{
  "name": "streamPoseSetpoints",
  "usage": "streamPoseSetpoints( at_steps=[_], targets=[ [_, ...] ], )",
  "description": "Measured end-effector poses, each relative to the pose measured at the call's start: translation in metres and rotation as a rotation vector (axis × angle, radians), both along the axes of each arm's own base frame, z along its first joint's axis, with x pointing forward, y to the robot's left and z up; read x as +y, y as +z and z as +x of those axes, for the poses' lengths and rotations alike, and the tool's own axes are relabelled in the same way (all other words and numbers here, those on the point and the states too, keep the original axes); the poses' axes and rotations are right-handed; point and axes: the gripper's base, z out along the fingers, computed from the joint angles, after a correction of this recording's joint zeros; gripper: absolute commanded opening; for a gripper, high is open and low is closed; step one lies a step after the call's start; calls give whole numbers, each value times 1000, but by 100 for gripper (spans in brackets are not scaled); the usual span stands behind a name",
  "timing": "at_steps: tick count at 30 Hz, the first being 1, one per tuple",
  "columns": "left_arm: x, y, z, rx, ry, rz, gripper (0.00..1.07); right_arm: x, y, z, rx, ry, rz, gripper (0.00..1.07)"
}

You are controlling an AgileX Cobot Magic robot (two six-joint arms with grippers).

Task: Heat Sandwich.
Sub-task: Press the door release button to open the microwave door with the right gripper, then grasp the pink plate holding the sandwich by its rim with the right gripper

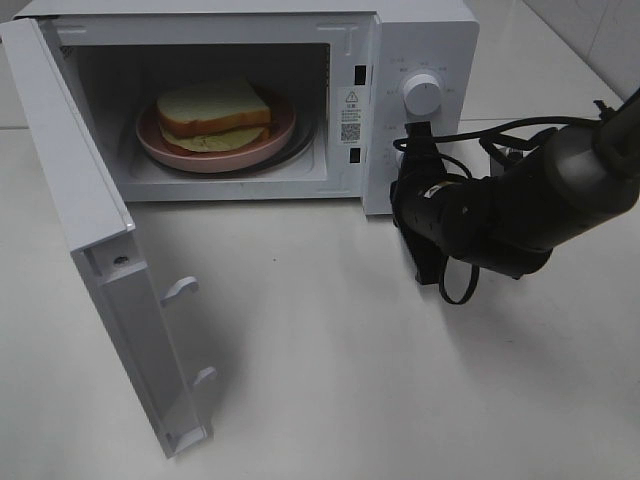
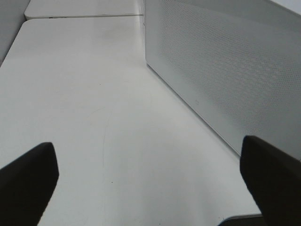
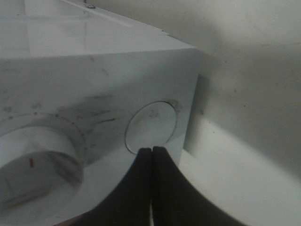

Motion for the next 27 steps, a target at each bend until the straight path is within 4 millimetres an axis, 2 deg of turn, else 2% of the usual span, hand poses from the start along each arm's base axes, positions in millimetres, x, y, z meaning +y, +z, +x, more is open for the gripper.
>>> streamPoseSetpoints(
  at_steps=[3, 11, 27],
  targets=[
    [0, 0, 0, 0, 0, 0, 103, -2, 1, -5, 19, 15, -15, 0],
    [0, 0, 0, 0, 0, 0, 103, -8, 27, -26, 44, 164, -124, 1],
    [0, 0, 0, 0, 0, 0, 103, 4, 64, -68, 200, 899, -495, 1]
  ],
)
